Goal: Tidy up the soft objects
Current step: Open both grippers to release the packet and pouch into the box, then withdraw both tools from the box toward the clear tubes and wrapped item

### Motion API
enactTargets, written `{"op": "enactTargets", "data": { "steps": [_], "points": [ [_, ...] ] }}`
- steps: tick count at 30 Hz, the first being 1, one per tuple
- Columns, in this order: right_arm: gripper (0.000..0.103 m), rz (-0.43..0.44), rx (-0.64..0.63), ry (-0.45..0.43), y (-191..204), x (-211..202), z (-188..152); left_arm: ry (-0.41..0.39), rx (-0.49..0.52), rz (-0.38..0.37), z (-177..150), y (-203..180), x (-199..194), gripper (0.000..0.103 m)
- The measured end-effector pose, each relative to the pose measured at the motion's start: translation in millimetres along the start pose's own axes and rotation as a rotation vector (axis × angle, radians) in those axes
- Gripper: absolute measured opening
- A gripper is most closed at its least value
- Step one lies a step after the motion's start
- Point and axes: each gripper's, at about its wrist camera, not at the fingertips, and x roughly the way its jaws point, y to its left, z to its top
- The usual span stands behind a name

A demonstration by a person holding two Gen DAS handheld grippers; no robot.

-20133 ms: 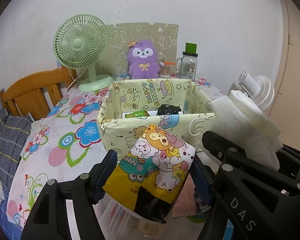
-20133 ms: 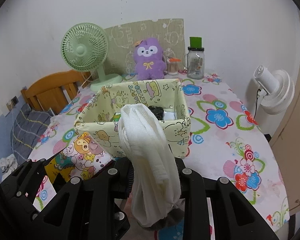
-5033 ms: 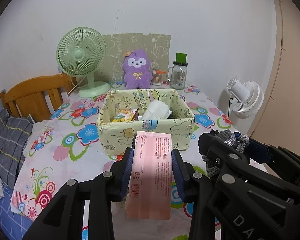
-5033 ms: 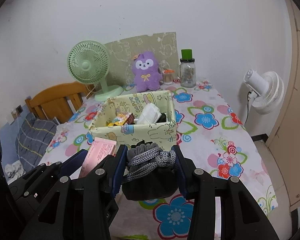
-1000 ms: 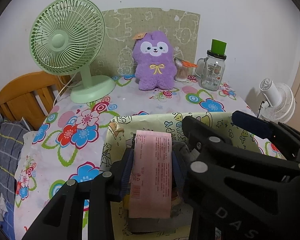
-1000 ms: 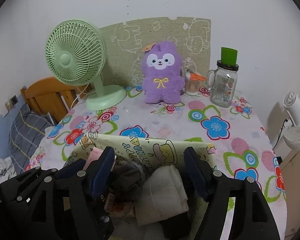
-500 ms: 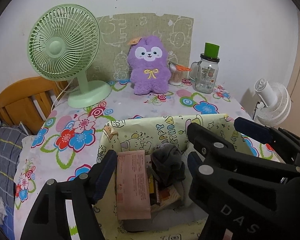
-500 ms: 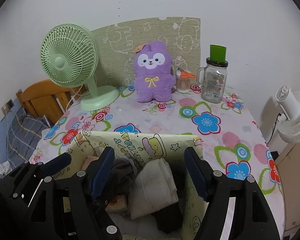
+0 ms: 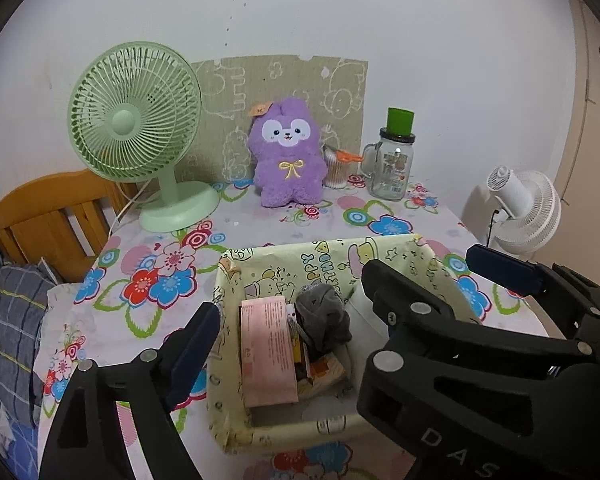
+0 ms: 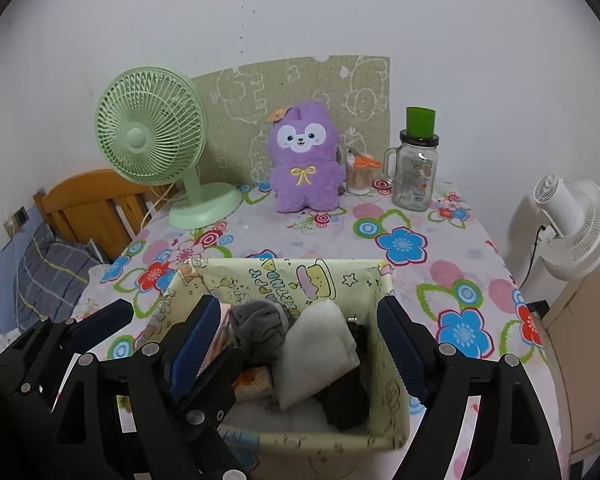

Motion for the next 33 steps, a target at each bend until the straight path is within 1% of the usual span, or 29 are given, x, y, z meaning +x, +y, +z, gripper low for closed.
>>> {"op": "enactTargets", "data": {
  "steps": [4, 6, 9, 19, 27, 33],
  "points": [
    [0.084, -0.012, 0.004, -0.004, 5.8, -14.6, -7.3, -0.009, 0.013, -0.009, -8.3, 0.0, -15.6, 0.095],
    [0.088, -0.015, 0.003, -0.006, 9.8, -22.5, -12.7, -0.006, 0.009, -0.008, -13.5, 1.4, -22.1, 0.095],
    [0.088, -0.02, 0.003, -0.006, 14.0, -31.1, -18.8, 0.0, 0.009, -0.017, -20.3, 4.4, -30.2, 0.095],
    [0.088, -0.059, 0.025, -0.013, 25.2, -58.6, -36.8, -0.024, 0.032, -0.035, -35.3, 5.7, -57.7, 0.097],
    [0.088, -0.069, 0.031, 0.0, 35.8, -70.0, -53.7, -0.02, 0.038, -0.037, -51.3, 10.5, -69.4, 0.097],
    [0.088, -0.075, 0.034, -0.009, 42.9, -75.7, -63.7, -0.022, 0.05, -0.038, -59.7, 12.4, -75.4, 0.097]
  ]
}}
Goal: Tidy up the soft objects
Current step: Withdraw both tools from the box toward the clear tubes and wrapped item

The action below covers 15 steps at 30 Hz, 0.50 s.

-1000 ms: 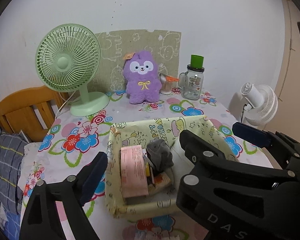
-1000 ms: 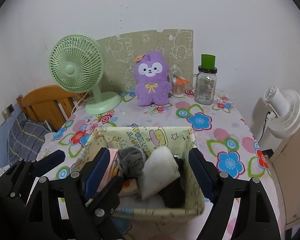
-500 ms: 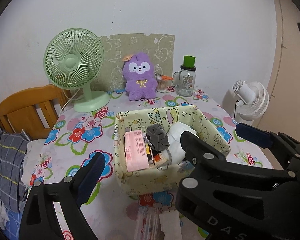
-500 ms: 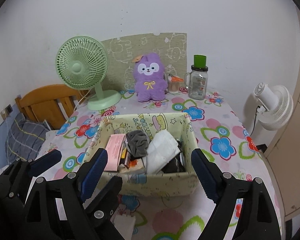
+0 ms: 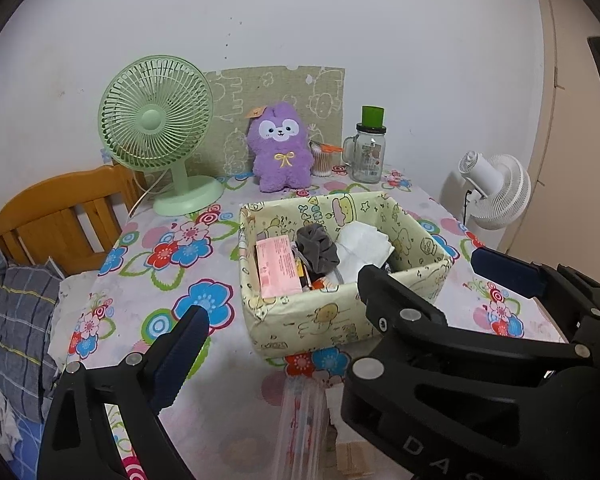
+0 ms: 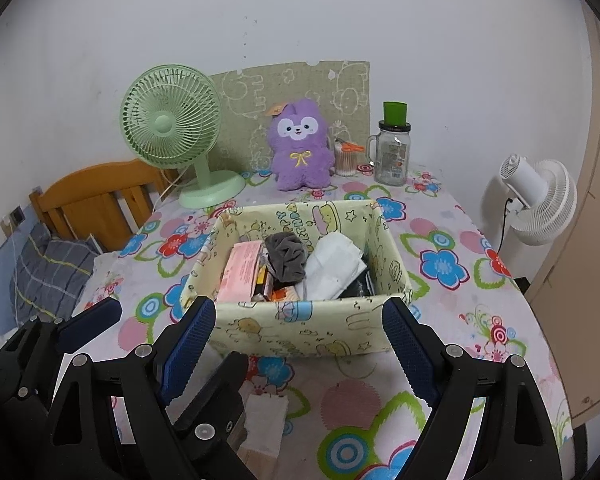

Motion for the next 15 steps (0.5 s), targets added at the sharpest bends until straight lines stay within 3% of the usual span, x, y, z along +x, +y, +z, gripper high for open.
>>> {"op": "enactTargets", "data": {
  "steps": [15],
  "points": [
    [0.088, -0.008, 0.006, 0.044, 4.2, 11.2, -32.0, 0.052, 0.03, -0.016, -30.4, 1.8, 12.2, 0.097]
  ]
}}
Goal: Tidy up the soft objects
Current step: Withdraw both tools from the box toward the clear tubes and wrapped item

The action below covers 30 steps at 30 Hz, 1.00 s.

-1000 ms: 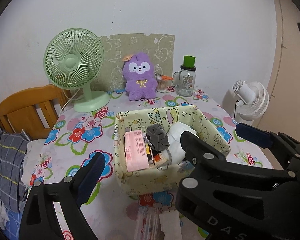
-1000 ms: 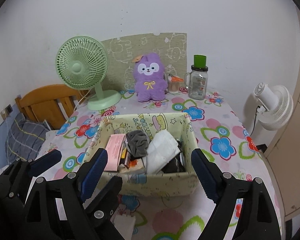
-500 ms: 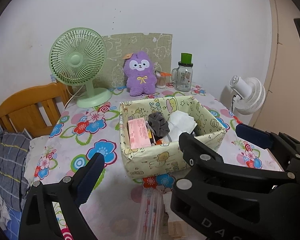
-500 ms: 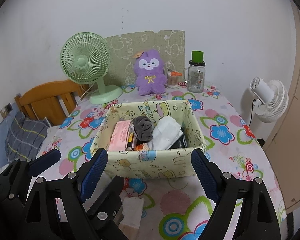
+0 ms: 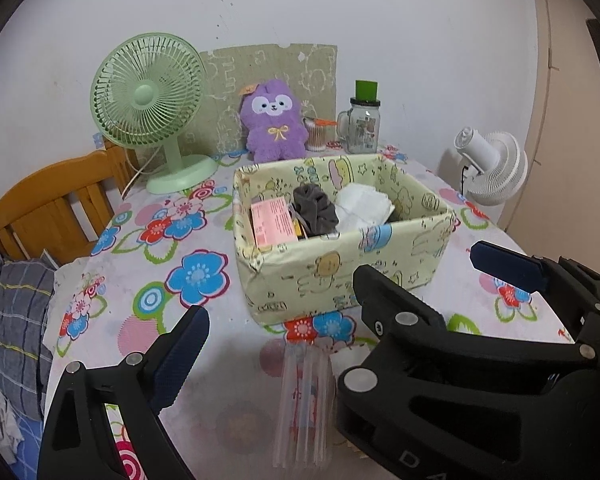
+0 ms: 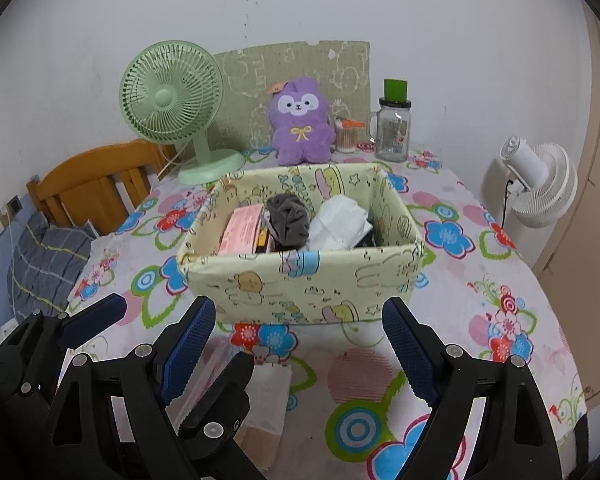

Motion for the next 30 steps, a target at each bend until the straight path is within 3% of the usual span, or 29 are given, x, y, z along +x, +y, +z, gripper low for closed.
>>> {"op": "enactTargets", "data": {
  "steps": [7, 18, 30],
  "points": [
    [0.088, -0.006, 0.006, 0.026, -1.0, 7.2, -13.2, 0.039, 0.015, -0.005, -11.5, -0.2, 9.2, 0.096],
    [0.088, -0.018, 0.013, 0.08, -3.6, 21.6, -31.8, 0.098, 0.02, -0.013, -28.2, 1.2, 26.1, 0.086],
    [0.088, -0.016, 0.021, 0.12, -1.8, 32.3, -43.9, 0.122, 0.026, -0.014, -39.7, 3.6, 34.3, 0.085]
  ]
}}
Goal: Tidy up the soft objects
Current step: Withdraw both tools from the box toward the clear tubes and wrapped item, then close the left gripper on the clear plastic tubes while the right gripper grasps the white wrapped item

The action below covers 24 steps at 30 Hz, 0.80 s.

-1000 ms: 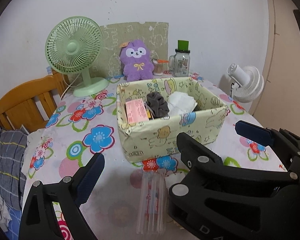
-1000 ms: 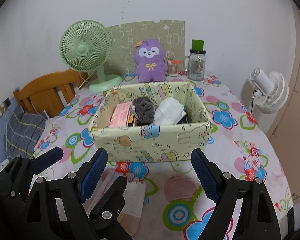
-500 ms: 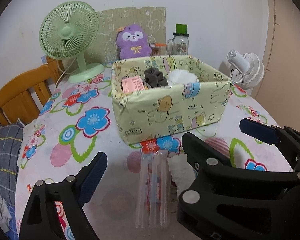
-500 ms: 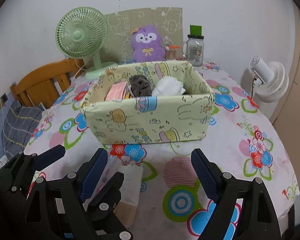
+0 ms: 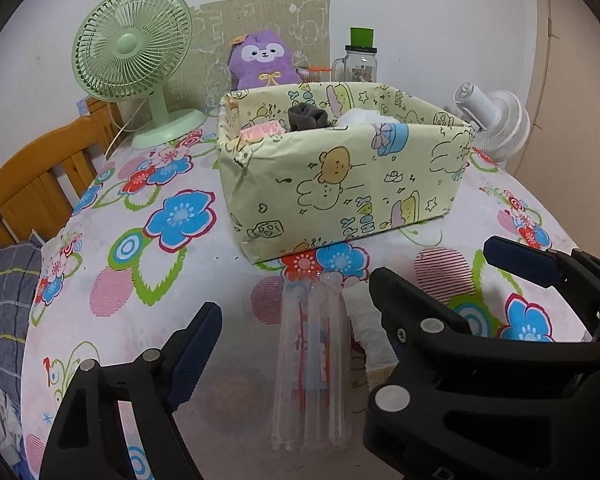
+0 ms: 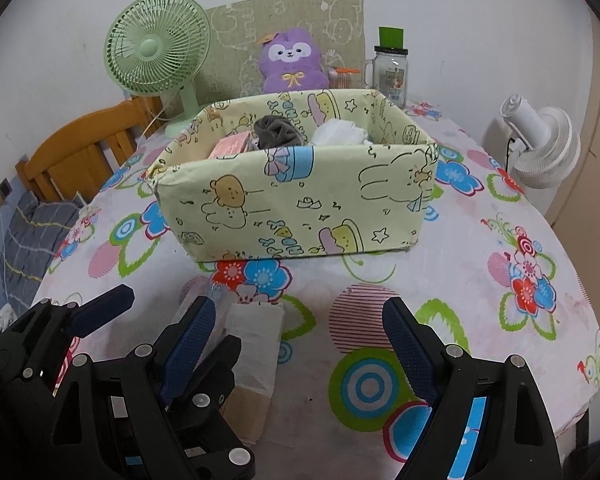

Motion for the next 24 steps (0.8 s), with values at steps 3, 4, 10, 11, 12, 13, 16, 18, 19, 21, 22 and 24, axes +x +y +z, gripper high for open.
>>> {"op": "enactTargets", "data": {
  "steps": [3, 4, 10, 11, 12, 13, 16, 18, 19, 21, 22, 24],
  "points": [
    [0.088, 0.002, 0.003, 0.009, 0.3, 3.0, -1.1, 0.008, -0.01, 0.0, -2.0, 3.8, 2.9, 0.083],
    [0.088, 0.002, 0.003, 0.014, 0.5, 4.7, -1.8, 0.013, -0.013, 0.002, -2.9, 5.0, 4.2, 0.082],
    [0.088, 0.002, 0.007, 0.034, 2.2, 10.0, -4.2, 0.03, -0.015, 0.005, -6.1, 9.7, 8.4, 0.074],
    [0.088, 0.002, 0.007, 0.036, 2.6, 10.8, -4.4, 0.034, -0.016, 0.004, -6.2, 10.2, 9.2, 0.073],
    [0.088, 0.001, 0.007, 0.038, 3.2, 11.5, -4.8, 0.037, -0.018, 0.004, -6.6, 11.0, 10.3, 0.071],
    [0.088, 0.001, 0.006, 0.04, 3.7, 12.2, -5.2, 0.042, -0.019, 0.005, -7.1, 11.7, 11.7, 0.069],
    [0.088, 0.0, 0.005, 0.048, 4.6, 14.4, -5.8, 0.051, -0.022, 0.0, -7.7, 12.6, 14.2, 0.065],
    [0.088, 0.0, 0.007, 0.053, 4.2, 15.9, -6.2, 0.052, -0.021, -0.001, -8.2, 12.8, 15.1, 0.063],
    [0.088, 0.0, 0.008, 0.054, 4.2, 16.6, -6.0, 0.054, -0.021, -0.004, -8.3, 12.7, 15.6, 0.061],
    [0.088, 0.0, 0.01, 0.058, 4.3, 17.8, -6.1, 0.056, -0.02, -0.006, -8.5, 12.6, 16.3, 0.059],
    [0.088, -0.001, 0.011, 0.06, 4.1, 18.5, -6.1, 0.058, -0.02, -0.009, -8.5, 12.5, 16.9, 0.058],
    [0.088, 0.0, 0.014, 0.064, 4.2, 19.6, -6.3, 0.061, -0.02, -0.013, -8.4, 11.8, 17.7, 0.058]
  ]
}}
